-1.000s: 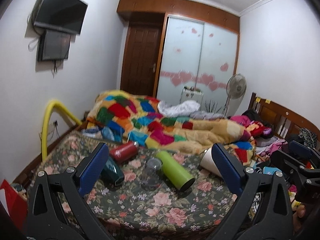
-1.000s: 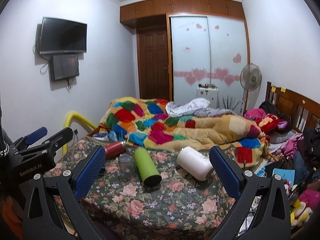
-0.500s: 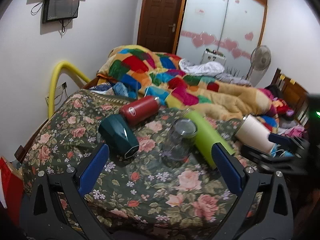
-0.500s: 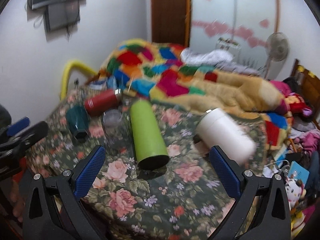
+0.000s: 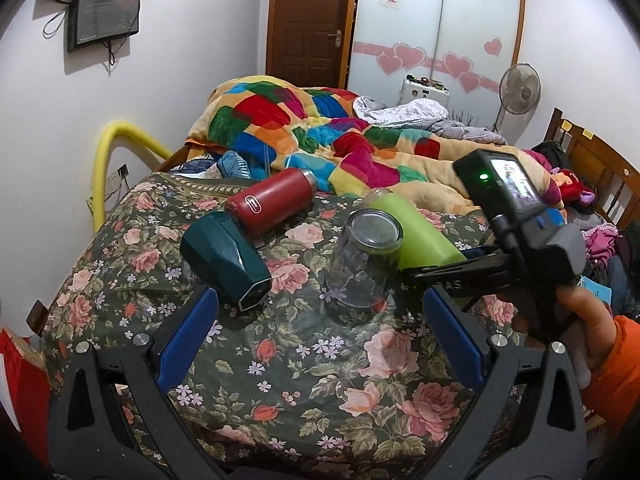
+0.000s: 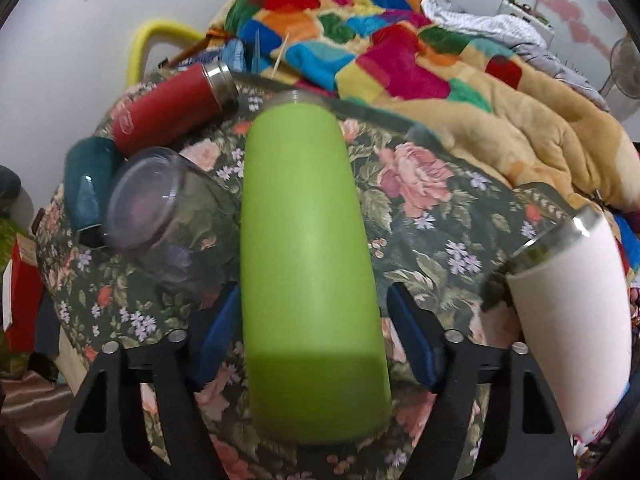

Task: Flip cup upright
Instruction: 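Lift the lime-green bottle off the bed with the right tool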

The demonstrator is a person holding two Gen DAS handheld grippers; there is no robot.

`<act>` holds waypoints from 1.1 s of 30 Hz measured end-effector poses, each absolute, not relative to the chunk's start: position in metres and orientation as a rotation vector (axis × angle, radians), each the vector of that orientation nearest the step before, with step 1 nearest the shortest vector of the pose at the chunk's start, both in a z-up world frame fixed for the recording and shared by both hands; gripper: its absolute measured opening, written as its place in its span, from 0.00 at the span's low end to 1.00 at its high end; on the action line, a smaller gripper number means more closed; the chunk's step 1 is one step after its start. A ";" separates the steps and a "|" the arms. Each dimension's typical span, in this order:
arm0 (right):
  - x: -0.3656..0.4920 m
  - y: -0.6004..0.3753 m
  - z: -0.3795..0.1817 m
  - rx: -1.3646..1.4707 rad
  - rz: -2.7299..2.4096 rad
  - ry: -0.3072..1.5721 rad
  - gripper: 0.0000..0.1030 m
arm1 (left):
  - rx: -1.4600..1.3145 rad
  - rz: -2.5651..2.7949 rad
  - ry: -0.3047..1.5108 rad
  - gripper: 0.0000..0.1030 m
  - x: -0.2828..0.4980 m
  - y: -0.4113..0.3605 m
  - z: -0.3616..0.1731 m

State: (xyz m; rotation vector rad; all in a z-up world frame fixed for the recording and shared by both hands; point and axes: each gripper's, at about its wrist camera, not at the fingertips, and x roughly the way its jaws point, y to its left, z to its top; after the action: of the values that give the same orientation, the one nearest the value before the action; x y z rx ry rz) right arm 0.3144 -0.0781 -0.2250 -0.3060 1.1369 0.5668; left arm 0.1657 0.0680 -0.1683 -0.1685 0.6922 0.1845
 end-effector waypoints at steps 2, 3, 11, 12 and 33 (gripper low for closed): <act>0.317 -0.076 -0.230 -0.321 0.572 1.150 0.62 | -0.170 0.183 0.695 1.00 0.167 0.068 -0.170; 0.318 -0.074 -0.231 -0.330 0.572 1.156 0.62 | -0.169 0.183 0.698 1.00 0.167 0.068 -0.171; 0.324 -0.069 -0.239 -0.379 0.567 1.156 0.61 | -0.167 0.190 0.701 1.00 0.166 0.068 -0.172; 0.324 -0.069 -0.239 -0.377 0.568 1.153 0.61 | -0.167 0.190 0.702 1.00 0.166 0.068 -0.172; 0.286 -0.110 -0.188 -0.254 0.603 1.064 0.60 | -0.137 0.171 0.644 1.00 0.143 0.046 -0.141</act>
State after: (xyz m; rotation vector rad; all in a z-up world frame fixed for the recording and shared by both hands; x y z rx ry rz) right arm 0.2863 -0.1099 -0.1883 -0.2537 1.0645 0.6027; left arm 0.1431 0.0456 -0.1406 -0.1371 0.6440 0.1709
